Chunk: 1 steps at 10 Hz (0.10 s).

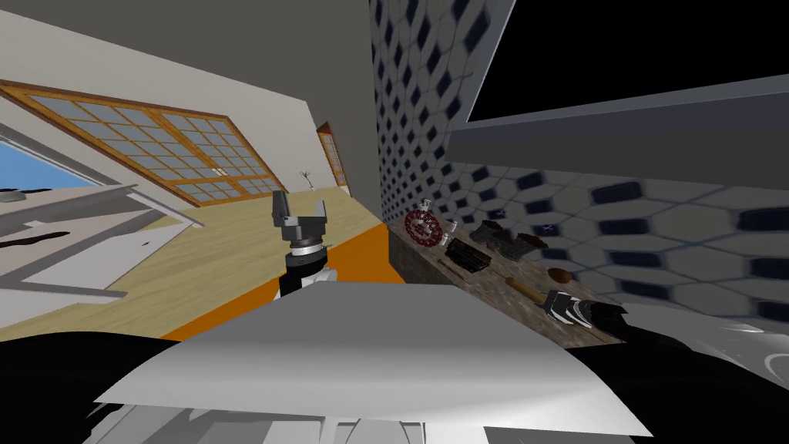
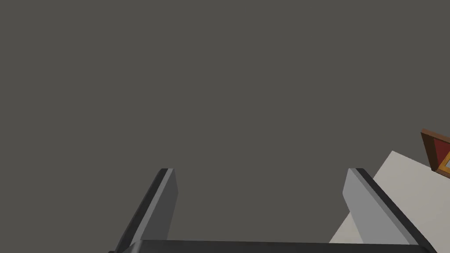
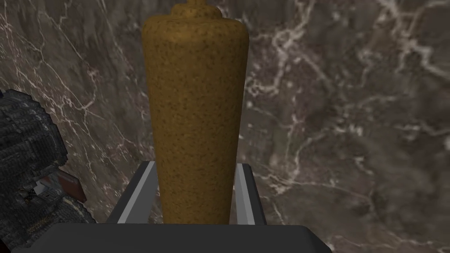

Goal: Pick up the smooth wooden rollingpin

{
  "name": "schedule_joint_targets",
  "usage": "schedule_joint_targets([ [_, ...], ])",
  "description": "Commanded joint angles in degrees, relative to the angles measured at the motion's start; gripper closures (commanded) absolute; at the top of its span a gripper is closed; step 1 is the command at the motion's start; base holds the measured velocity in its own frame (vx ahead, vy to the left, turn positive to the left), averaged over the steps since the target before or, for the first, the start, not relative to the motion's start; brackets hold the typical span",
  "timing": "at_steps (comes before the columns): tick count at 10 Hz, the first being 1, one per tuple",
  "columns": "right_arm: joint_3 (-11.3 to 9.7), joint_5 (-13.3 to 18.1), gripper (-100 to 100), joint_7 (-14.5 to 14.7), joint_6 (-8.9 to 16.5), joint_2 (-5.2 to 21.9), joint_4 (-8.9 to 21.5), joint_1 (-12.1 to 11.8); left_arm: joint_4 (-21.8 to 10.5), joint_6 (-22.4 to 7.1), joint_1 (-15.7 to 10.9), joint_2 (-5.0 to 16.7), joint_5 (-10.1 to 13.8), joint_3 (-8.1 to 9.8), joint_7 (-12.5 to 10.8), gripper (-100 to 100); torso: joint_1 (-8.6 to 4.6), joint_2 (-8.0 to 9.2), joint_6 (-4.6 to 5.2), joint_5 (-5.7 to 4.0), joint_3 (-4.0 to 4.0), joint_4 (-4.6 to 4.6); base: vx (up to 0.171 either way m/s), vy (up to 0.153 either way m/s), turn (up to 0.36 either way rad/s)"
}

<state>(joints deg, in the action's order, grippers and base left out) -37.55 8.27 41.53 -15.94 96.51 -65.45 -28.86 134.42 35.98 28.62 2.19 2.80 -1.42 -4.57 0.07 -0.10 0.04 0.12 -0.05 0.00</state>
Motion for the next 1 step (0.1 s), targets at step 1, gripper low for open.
schedule_joint_targets([
  [1,0.0,0.0,0,0.0,0.0,0.0,0.0,0.0,0.0,0.0,0.0,0.0,0.0,0.0,0.0,0,0.0,0.0,0.0,0.0,0.0,0.0,0.0,0.0,0.0],
])
